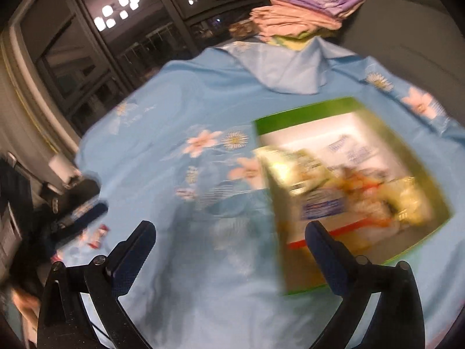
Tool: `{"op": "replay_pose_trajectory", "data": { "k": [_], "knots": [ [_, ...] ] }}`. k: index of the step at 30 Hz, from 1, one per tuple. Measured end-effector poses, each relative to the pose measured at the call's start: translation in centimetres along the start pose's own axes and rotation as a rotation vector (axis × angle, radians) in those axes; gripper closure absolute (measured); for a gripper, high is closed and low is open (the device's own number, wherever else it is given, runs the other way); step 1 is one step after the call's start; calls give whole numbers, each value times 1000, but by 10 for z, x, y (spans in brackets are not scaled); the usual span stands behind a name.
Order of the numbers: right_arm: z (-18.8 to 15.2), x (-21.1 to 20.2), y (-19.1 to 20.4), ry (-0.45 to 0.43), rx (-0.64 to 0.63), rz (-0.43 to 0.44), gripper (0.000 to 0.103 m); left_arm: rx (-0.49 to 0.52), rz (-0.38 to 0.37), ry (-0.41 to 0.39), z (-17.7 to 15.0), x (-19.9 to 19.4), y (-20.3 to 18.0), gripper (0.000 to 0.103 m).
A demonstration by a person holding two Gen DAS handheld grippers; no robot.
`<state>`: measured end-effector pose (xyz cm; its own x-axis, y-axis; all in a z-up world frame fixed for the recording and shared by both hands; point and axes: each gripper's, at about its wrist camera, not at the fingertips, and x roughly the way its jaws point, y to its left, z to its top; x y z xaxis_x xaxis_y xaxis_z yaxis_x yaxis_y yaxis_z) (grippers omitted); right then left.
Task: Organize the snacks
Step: 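Move the right gripper to the red packet and grasp it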
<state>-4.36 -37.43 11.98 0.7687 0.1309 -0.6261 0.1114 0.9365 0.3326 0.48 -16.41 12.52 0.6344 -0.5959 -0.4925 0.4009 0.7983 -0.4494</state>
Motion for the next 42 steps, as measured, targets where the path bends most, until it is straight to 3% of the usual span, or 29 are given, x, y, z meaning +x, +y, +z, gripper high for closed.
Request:
{"op": "replay_pose_trajectory", "data": {
  "k": [4,8,11,15,20,22,26,30,35,39,42],
  "knots": [
    [-8,24,38,39,8,44,1,27,187,-73,-31,-45,48,1],
    [-8,60,94,116,-54,39,1,-42,293,-86,-62,-71,94,1],
    [-15,93,157,179,-160,99,1,-28,362,-84,-86,-83,118,1],
    [-27,137,236,255,-331,116,1,-12,510,-56,-104,-91,146,1],
    [-49,203,316,417,-422,209,1,-53,549,-51,-108,-105,175,1],
    [-60,229,340,459,-446,201,1,-94,558,-71,-107,-112,185,1],
    [-83,269,368,524,-454,177,1,-247,489,-59,-107,-124,212,1],
    [-110,298,382,620,-502,125,1,-280,546,-69,-105,-139,228,1],
    [-140,301,405,562,-725,-37,0,-351,622,-64,-110,-154,257,1],
    [-134,301,401,565,-651,-29,0,-370,609,-87,-113,-163,263,1],
    [-139,296,400,537,-679,-33,0,-346,625,-58,-112,-158,261,1]
  ]
}}
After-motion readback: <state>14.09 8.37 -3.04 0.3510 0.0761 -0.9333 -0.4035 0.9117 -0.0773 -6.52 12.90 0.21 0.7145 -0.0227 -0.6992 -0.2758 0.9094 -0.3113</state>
